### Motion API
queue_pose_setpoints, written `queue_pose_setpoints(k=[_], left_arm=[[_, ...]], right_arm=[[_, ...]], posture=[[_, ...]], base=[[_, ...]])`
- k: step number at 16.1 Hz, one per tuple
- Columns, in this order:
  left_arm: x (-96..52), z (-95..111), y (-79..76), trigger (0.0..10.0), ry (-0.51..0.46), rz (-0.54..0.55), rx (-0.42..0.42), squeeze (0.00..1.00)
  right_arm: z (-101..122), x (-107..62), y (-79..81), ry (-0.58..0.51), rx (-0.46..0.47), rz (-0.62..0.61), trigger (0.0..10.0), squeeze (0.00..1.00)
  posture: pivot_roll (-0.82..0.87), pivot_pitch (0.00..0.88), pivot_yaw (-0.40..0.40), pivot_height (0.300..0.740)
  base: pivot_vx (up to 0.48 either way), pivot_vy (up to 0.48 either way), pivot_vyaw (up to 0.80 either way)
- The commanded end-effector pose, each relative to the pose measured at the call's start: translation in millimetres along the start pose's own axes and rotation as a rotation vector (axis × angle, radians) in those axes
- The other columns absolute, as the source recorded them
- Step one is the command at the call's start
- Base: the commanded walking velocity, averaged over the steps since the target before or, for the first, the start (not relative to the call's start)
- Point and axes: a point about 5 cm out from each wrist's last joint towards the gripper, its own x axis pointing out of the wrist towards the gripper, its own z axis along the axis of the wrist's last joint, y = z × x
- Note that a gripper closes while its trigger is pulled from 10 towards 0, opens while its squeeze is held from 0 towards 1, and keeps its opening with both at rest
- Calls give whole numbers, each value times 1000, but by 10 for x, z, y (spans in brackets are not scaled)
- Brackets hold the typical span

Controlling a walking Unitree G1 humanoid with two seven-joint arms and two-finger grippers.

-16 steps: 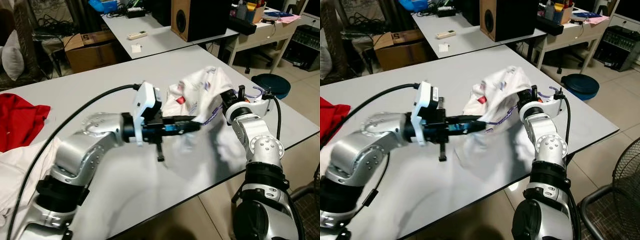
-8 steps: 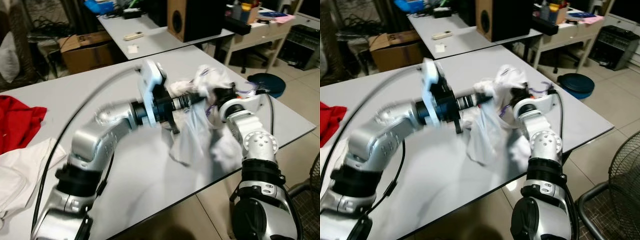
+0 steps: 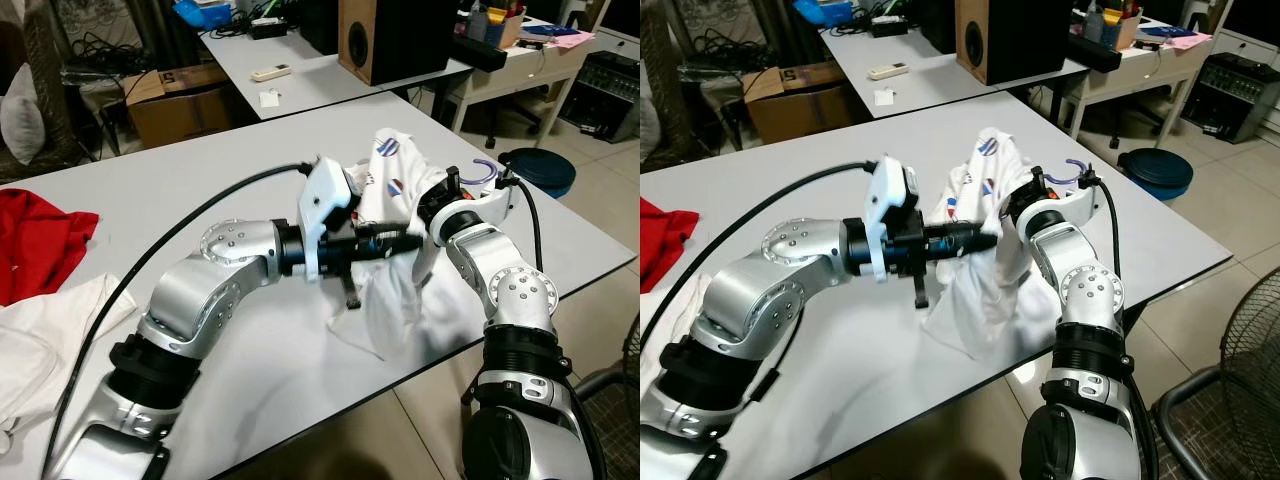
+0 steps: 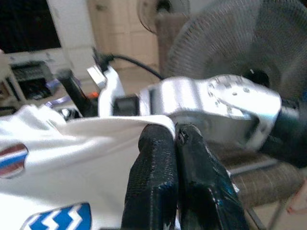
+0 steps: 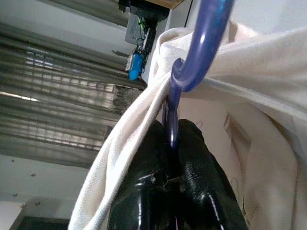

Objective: Hang hanger

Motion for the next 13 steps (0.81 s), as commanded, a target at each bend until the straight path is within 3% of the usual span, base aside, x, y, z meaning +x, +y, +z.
queue_pose_setpoints(k=[1, 2, 8, 10, 12, 13], left_arm=[[-13, 18, -34, 10000, 12, -23, 5, 98], [-14, 56, -42, 10000, -13, -26, -10, 1000], [-53, -53, -121, 10000, 107, -79, 42, 1000], [-107, -107, -76, 10000, 156, -39, 58, 1000], [-220, -124, 13, 10000, 173, 37, 86, 1000], [-292, -113, 62, 10000, 157, 92, 82, 471]], right_arm=[[74, -9, 137, -21, -5, 54, 10000, 0], [86, -11, 130, -21, -1, 53, 10000, 0], [102, -6, 132, -16, 5, 59, 10000, 0], [72, -14, 100, 16, -95, 34, 10000, 0], [106, -39, 86, -4, -98, 24, 10000, 0], [126, -63, 85, 5, -131, 23, 10000, 0]], posture=[[-6, 0, 70, 740], [-4, 0, 65, 740], [-3, 0, 62, 740], [-2, 0, 61, 740], [-1, 0, 60, 740], [3, 0, 57, 740]], base=[[0, 0, 0], [0, 0, 0], [0, 0, 0], [0, 0, 0], [0, 0, 0], [0, 0, 0]])
